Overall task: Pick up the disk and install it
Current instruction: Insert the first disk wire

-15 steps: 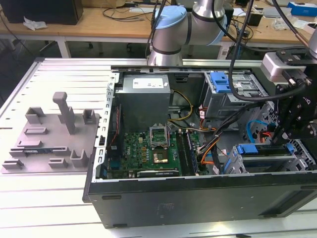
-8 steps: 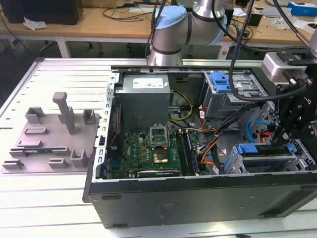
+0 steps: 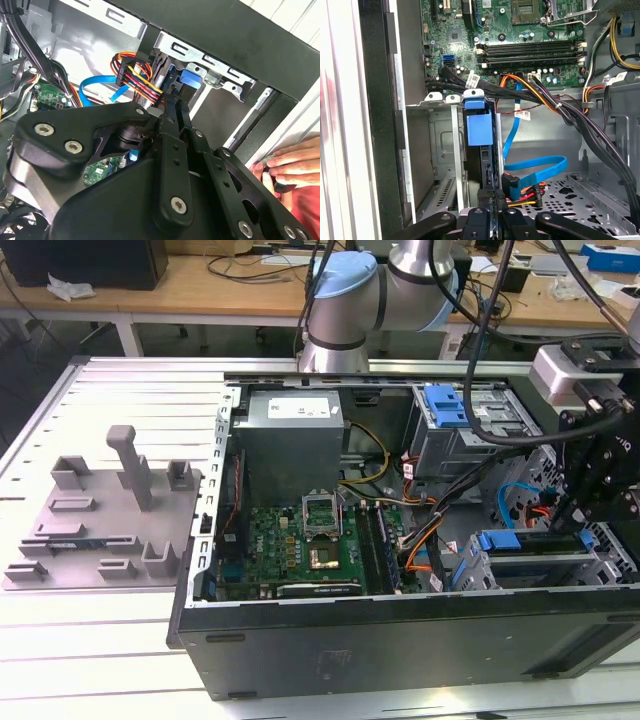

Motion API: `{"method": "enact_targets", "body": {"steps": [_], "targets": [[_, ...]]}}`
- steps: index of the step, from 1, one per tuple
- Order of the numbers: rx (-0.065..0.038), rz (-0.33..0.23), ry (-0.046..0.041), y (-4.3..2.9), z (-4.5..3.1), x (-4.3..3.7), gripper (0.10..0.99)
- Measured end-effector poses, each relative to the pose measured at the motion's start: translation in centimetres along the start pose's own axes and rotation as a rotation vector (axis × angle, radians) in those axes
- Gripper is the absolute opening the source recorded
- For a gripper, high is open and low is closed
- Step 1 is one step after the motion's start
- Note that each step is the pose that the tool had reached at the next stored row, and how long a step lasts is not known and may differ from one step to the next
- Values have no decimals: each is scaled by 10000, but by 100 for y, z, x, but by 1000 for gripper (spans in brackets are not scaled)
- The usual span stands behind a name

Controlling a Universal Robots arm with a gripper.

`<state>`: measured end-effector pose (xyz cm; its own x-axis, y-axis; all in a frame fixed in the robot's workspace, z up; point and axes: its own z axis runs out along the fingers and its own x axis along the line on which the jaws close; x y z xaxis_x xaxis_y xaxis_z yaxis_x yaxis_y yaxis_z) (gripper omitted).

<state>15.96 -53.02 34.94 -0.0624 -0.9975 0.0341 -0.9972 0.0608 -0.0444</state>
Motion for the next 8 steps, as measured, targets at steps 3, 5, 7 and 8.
{"method": "enact_targets", "body": {"steps": [3,5,7,8], "targets": [[0,9,-1,2,0,-15,161],[-1,17,1,2,0,-20,161],[0,17,0,2,0,-20,161],[0,18,-1,2,0,-20,161]]}}
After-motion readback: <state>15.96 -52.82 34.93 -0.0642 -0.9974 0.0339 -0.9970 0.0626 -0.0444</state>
